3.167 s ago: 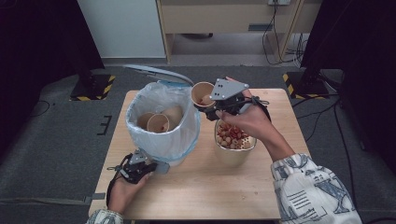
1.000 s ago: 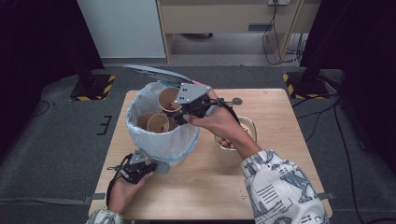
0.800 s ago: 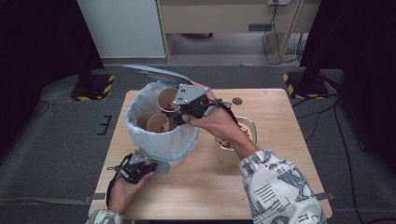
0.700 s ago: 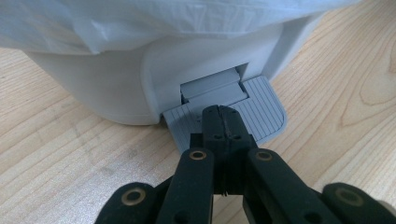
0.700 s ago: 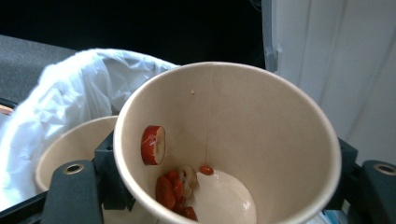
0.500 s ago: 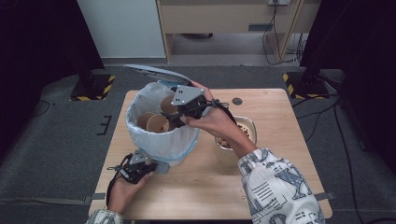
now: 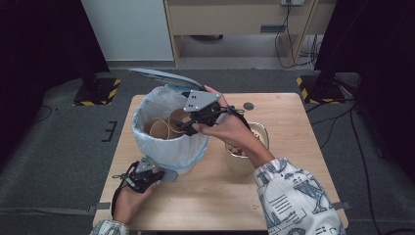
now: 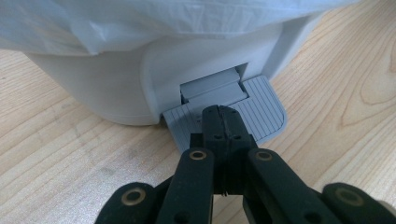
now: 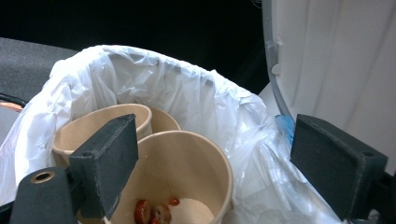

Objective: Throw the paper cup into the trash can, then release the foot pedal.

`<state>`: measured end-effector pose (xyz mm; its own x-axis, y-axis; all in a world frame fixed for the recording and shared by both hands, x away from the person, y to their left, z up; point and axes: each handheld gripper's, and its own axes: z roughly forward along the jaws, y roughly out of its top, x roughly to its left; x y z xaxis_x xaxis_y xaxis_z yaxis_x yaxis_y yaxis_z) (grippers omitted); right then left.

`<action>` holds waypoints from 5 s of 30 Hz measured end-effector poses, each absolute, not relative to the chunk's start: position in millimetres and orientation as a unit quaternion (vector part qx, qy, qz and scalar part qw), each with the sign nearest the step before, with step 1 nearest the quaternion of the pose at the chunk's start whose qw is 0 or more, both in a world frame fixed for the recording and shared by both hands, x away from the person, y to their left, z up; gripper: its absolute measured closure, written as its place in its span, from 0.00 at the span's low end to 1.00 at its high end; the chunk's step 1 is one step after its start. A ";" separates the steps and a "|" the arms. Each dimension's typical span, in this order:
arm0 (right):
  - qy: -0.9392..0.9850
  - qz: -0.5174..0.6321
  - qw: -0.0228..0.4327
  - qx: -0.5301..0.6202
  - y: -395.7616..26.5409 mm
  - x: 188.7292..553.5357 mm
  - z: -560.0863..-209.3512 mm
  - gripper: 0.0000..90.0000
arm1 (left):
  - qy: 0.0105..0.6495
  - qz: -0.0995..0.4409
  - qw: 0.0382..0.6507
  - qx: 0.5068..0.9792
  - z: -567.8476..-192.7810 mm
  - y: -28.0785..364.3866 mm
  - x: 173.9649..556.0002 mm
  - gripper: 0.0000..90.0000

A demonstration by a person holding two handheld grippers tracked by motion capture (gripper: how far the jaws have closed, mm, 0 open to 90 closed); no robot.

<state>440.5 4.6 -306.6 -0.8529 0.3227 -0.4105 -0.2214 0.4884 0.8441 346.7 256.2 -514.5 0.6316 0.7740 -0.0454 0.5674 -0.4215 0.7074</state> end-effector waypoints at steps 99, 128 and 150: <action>0.745 0.489 0.274 0.362 -226.0 452.8 -384.9 0.08 | 0.521 0.227 0.330 0.754 -511.6 313.3 340.6 0.11; 0.719 0.386 0.249 0.522 -294.9 417.4 -500.3 0.10 | 0.528 0.223 0.292 0.766 -527.9 325.2 347.1 0.11; 0.738 0.309 0.233 0.553 -288.6 417.9 -539.3 0.05 | 0.518 0.220 0.316 0.764 -535.7 325.9 348.8 0.06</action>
